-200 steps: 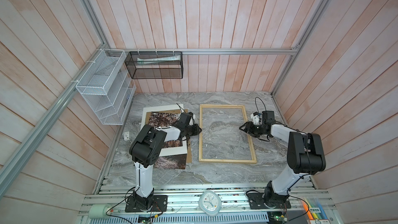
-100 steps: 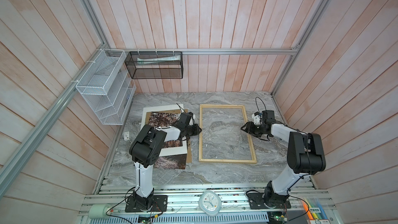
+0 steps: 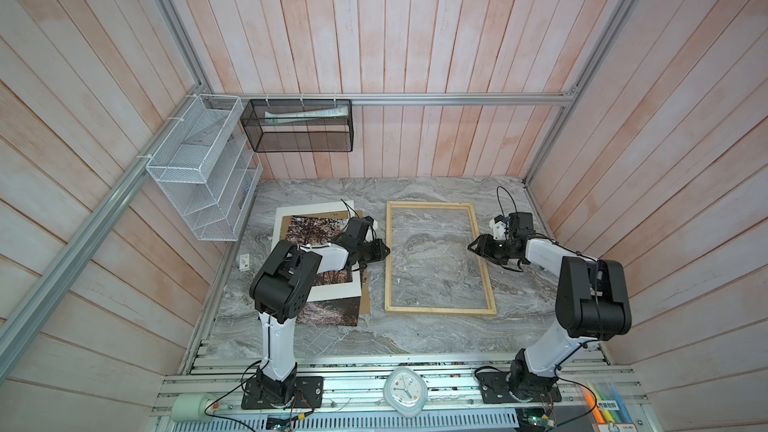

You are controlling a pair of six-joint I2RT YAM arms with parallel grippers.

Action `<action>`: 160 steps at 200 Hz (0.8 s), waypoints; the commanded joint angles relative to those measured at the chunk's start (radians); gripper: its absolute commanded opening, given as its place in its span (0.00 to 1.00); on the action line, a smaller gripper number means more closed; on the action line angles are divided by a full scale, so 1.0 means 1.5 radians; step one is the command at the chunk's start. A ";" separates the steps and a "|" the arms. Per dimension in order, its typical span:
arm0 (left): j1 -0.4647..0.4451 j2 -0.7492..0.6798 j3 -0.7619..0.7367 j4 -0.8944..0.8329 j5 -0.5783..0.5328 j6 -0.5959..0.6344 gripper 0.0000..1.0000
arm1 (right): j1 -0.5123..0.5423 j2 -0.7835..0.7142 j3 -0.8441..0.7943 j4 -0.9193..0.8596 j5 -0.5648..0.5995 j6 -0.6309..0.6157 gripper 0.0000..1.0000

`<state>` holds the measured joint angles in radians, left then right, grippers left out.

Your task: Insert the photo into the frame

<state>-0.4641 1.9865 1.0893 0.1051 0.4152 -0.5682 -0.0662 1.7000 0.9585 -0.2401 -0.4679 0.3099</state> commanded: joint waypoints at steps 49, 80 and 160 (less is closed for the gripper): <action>-0.004 -0.002 -0.022 -0.014 0.010 0.014 0.22 | -0.005 -0.027 0.006 -0.022 0.018 -0.011 0.57; -0.004 -0.003 -0.022 -0.016 0.007 0.012 0.24 | -0.004 -0.028 0.004 -0.023 0.020 -0.011 0.57; -0.004 -0.004 -0.017 -0.025 -0.001 0.013 0.36 | -0.001 -0.055 -0.023 -0.051 0.022 -0.020 0.55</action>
<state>-0.4660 1.9850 1.0763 0.1089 0.4229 -0.5617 -0.0673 1.6550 0.9531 -0.2710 -0.4458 0.2939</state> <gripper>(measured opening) 0.359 0.557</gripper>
